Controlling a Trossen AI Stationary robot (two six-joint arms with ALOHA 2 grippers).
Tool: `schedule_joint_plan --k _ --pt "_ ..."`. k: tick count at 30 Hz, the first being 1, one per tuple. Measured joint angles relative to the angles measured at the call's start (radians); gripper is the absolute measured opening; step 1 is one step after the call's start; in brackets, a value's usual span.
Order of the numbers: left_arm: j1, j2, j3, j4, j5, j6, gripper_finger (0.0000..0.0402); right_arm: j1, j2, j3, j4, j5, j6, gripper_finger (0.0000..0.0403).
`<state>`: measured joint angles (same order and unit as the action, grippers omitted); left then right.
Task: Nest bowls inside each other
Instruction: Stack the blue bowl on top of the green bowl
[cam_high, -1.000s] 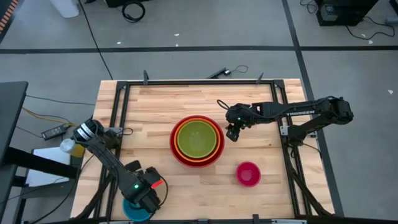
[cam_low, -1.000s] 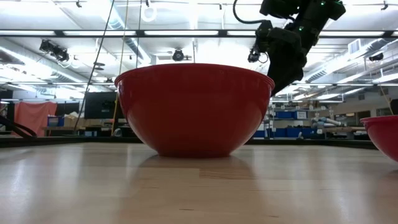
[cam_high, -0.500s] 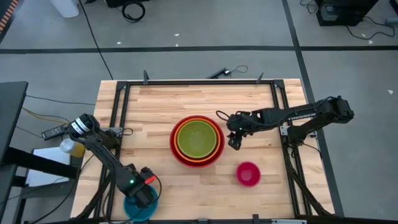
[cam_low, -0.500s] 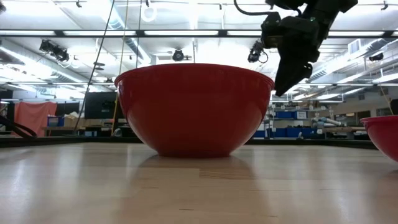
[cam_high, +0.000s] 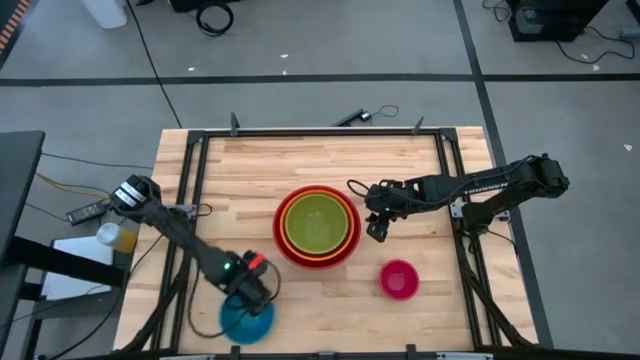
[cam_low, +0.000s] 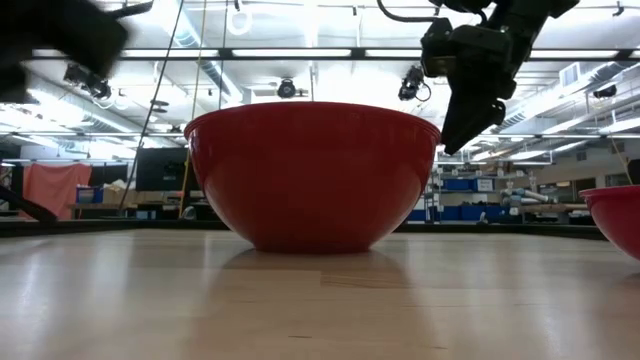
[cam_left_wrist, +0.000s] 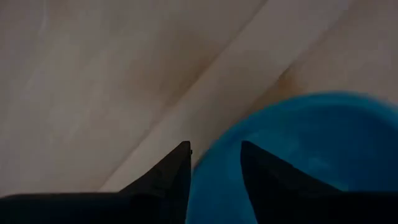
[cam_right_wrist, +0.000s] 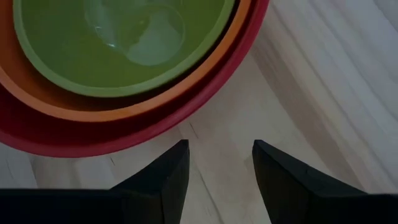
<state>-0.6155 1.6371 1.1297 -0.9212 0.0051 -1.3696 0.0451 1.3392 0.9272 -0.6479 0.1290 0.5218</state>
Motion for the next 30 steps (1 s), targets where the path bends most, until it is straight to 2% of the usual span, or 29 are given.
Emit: schedule_joint_plan --k 3,9,17,19,23,26,30 --pt "0.072 0.003 0.038 0.044 -0.018 0.067 0.0141 -0.001 0.000 0.000 0.000 -0.006 0.015 0.0184" --pt "0.190 0.006 0.107 0.231 -0.021 0.186 0.0141 0.004 0.000 0.000 0.004 -0.033 0.051 0.0184" --pt "0.297 0.006 0.266 0.237 -0.015 0.261 0.0141 0.018 0.000 0.000 0.022 -0.162 0.096 0.0184" --pt "0.314 0.006 0.321 0.169 -0.012 0.310 0.0141 0.041 0.000 0.000 0.036 -0.186 0.122 0.0184" --pt "0.333 0.006 0.438 -0.106 -0.010 0.431 0.0141 0.116 0.000 0.000 0.060 -0.189 0.232 0.0184" --pt "0.331 0.005 0.494 -0.308 -0.009 0.519 0.0141 0.185 0.000 0.000 0.105 -0.130 0.349 0.0184" --pt "0.288 0.004 0.499 -0.478 0.012 0.605 0.0141 0.255 0.000 0.000 0.207 -0.038 0.532 0.0184"
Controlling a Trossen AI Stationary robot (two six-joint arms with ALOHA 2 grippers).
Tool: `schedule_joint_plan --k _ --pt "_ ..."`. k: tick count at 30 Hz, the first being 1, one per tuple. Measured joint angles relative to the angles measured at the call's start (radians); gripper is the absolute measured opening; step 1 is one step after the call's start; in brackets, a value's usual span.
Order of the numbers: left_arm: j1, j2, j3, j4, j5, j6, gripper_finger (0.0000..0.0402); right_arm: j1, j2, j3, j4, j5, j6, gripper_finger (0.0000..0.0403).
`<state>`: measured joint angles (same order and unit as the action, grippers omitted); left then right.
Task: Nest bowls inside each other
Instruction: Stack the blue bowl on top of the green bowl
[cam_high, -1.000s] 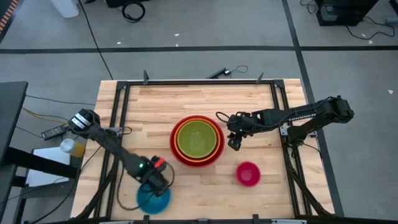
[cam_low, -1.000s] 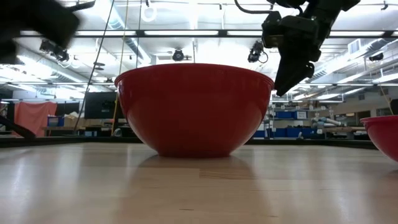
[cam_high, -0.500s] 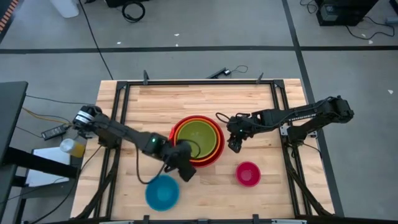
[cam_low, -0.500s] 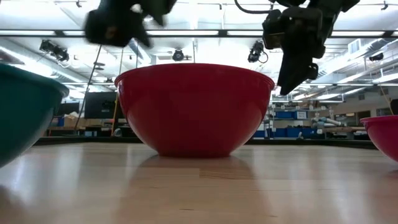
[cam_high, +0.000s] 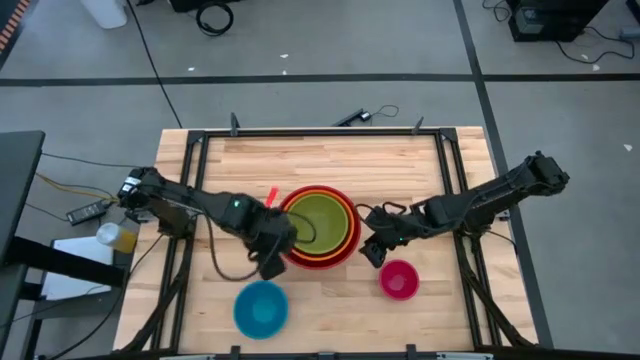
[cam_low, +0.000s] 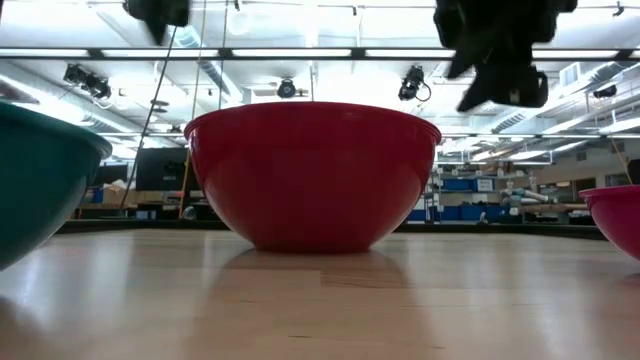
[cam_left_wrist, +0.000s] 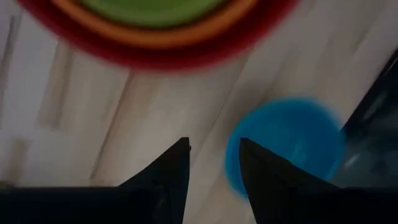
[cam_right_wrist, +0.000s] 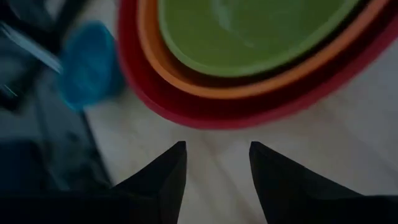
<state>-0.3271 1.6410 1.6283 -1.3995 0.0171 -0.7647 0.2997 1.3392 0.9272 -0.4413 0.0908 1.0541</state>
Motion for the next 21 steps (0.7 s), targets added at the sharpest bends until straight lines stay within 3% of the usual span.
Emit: schedule_joint_plan --k 5,10,15,21 --pt "-0.105 -0.016 -0.098 0.005 0.039 0.021 0.0141 0.059 0.000 0.000 0.153 0.092 0.198 0.0184" --pt "-0.281 -0.102 -0.278 0.077 0.052 -0.143 0.0141 0.123 0.034 0.000 0.327 0.193 0.326 0.0181" --pt "-0.420 -0.193 -0.470 0.293 0.051 -0.321 0.0141 0.200 0.165 0.002 0.555 0.199 0.423 0.0165" --pt "-0.474 -0.215 -0.696 0.628 0.078 -0.404 0.0141 0.230 0.370 0.137 0.544 0.201 0.506 0.0152"
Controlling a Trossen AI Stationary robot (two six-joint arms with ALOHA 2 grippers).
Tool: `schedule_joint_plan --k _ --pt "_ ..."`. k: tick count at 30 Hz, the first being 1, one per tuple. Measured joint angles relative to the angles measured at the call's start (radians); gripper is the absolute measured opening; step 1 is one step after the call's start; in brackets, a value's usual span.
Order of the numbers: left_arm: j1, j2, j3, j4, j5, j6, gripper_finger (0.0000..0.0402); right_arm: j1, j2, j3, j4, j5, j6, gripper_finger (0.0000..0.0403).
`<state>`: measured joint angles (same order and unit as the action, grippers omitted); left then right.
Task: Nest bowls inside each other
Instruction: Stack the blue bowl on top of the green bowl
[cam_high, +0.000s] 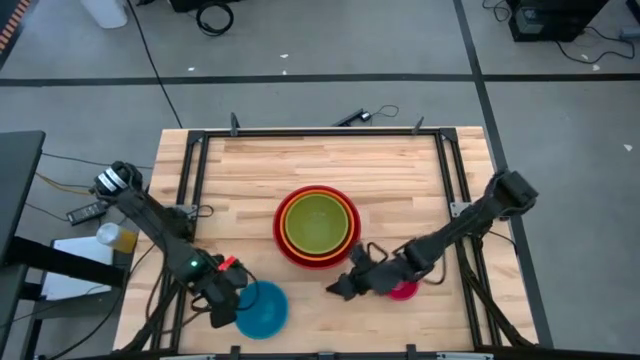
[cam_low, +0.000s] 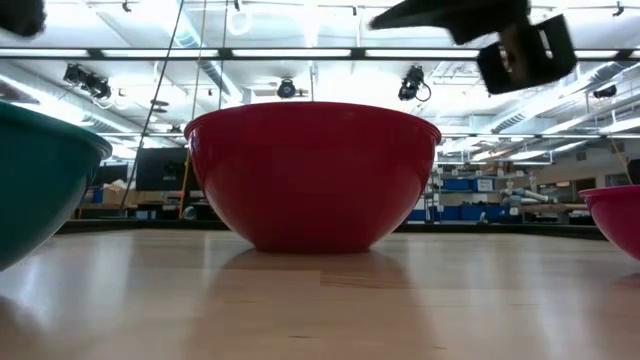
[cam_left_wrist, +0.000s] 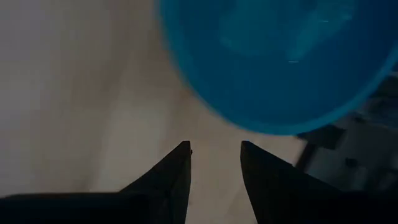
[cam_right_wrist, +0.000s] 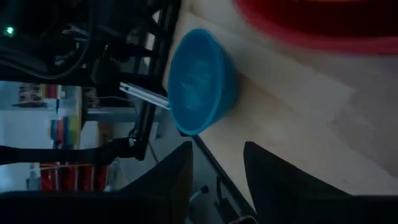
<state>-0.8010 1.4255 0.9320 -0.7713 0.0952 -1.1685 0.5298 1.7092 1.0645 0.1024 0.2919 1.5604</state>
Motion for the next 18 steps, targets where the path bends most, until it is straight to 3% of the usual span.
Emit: schedule_joint_plan --k 4,9,13,18 --pt "-0.005 0.009 -0.109 0.214 0.044 -0.036 0.0141 0.000 0.116 0.147 -0.075 -0.012 -0.017 0.0147" --pt "0.023 0.007 -0.121 0.275 -0.016 -0.033 0.0141 -0.001 0.229 0.298 -0.219 -0.030 -0.042 0.0146" --pt "0.061 0.007 -0.119 0.342 -0.061 0.011 0.0141 -0.009 0.301 0.361 -0.217 -0.035 -0.077 0.0155" --pt "0.093 0.007 -0.119 0.379 -0.085 0.036 0.0141 -0.021 0.349 0.365 -0.248 -0.049 -0.016 0.0194"
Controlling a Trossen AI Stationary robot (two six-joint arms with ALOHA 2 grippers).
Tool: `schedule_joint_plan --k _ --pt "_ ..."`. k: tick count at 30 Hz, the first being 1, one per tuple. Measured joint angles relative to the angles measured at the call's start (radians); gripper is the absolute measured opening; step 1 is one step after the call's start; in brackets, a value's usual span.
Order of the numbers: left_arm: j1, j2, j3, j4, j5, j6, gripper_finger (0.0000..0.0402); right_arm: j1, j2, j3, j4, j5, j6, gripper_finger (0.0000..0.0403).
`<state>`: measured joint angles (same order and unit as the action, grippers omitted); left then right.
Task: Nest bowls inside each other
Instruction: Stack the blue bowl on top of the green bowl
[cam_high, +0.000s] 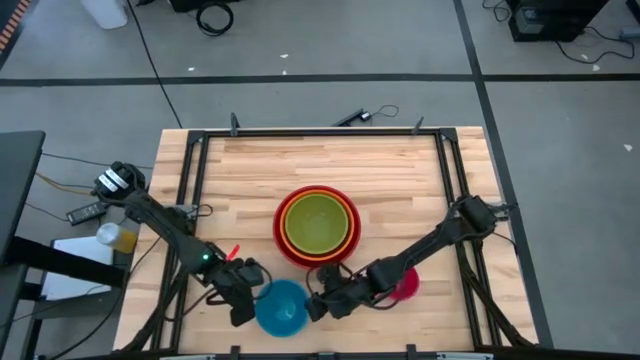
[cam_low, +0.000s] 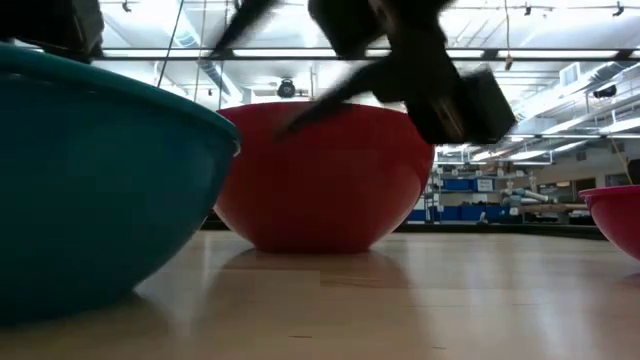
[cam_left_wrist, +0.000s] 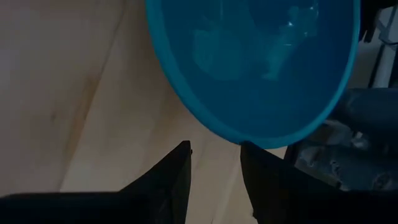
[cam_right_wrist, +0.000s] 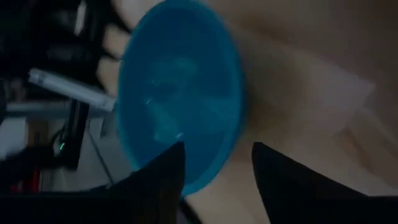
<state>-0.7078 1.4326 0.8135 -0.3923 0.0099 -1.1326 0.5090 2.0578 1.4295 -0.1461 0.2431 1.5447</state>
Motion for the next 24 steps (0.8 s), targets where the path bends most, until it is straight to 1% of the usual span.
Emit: schedule_joint_plan --k 3,6,10,13,16,19,21,24 --pt "-0.003 0.000 0.000 0.000 -0.005 -0.001 0.0141 -0.001 0.004 0.000 -0.019 0.055 0.046 0.0220" --pt "-0.003 0.000 0.000 0.002 -0.006 0.012 0.0141 -0.008 0.003 0.000 -0.001 0.099 0.044 0.0237" --pt "0.000 0.000 0.000 0.032 -0.046 0.033 0.0141 -0.027 0.009 0.001 -0.005 0.069 0.034 0.0238" --pt "0.010 0.000 0.000 0.068 -0.079 0.034 0.0141 -0.036 0.023 -0.001 -0.031 0.031 0.042 0.0230" --pt "0.012 0.000 0.000 0.091 -0.103 0.037 0.0141 -0.039 0.033 -0.001 0.003 -0.010 0.027 0.0218" --pt "0.011 0.000 0.001 0.095 -0.113 0.041 0.0141 -0.039 0.033 0.000 -0.007 -0.047 0.018 0.0200" --pt "0.011 0.000 0.001 0.090 -0.121 0.046 0.0141 -0.040 0.034 0.000 -0.048 -0.060 0.015 0.0184" --pt "0.011 0.000 0.001 0.089 -0.128 0.043 0.0141 -0.045 0.035 0.000 -0.055 -0.090 -0.001 0.0144"
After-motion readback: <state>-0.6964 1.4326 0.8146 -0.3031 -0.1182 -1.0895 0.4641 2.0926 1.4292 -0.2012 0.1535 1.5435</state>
